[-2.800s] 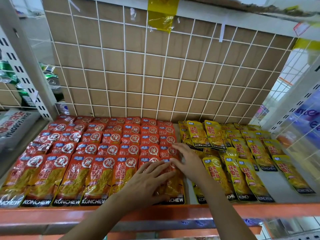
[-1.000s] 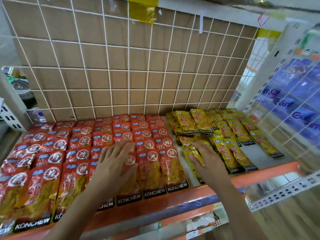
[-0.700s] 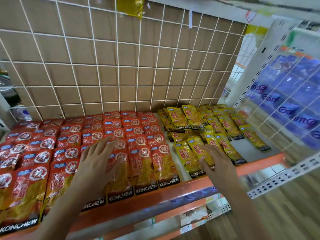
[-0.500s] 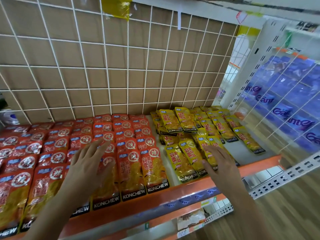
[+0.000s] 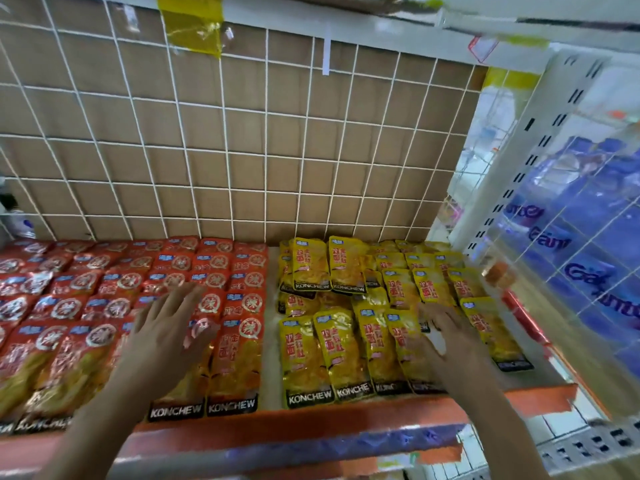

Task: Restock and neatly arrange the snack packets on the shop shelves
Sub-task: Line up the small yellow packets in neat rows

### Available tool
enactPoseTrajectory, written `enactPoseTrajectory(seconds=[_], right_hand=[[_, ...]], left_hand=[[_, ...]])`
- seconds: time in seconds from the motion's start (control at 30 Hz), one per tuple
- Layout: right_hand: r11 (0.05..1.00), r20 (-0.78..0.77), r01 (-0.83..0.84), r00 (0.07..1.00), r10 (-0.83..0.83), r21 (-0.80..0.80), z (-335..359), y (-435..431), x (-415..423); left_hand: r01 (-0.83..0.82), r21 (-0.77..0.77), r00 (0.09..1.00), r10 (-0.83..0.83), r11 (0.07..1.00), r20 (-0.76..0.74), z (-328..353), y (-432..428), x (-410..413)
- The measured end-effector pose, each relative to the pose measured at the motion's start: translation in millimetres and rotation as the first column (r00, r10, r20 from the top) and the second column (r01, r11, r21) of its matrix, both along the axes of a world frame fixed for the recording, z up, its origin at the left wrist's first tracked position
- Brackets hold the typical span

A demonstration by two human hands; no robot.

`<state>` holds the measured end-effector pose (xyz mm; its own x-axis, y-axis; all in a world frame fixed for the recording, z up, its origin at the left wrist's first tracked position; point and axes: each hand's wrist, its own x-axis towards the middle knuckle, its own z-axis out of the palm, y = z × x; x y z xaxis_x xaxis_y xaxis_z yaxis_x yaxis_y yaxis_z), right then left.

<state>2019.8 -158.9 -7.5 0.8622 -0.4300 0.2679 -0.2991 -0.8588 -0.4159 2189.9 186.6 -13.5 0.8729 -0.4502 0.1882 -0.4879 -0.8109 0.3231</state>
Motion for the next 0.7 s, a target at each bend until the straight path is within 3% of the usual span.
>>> enactPoseTrajectory(seconds=[0.3, 0.57, 0.7], right_hand=[[0.987, -0.058, -0.147, 0.987, 0.15, 0.057, -8.2, -39.2, 17.0], [0.969, -0.045, -0.221, 0.973, 0.227, 0.108, -6.4, -35.1, 41.5], [0.96, -0.089, -0.245, 0.962, 0.258, 0.138, -2.2, -23.1, 65.6]], left_hand=[[-0.102, -0.044, 0.993, 0.099, 0.994, -0.066, -2.7, -47.5, -23.7], [0.045, -0.143, 0.995, -0.057, 0.989, -0.078, 5.9, -93.9, -12.7], [0.017, -0.298, 0.974, -0.083, 0.954, -0.21, 9.8, -124.8, 6.8]])
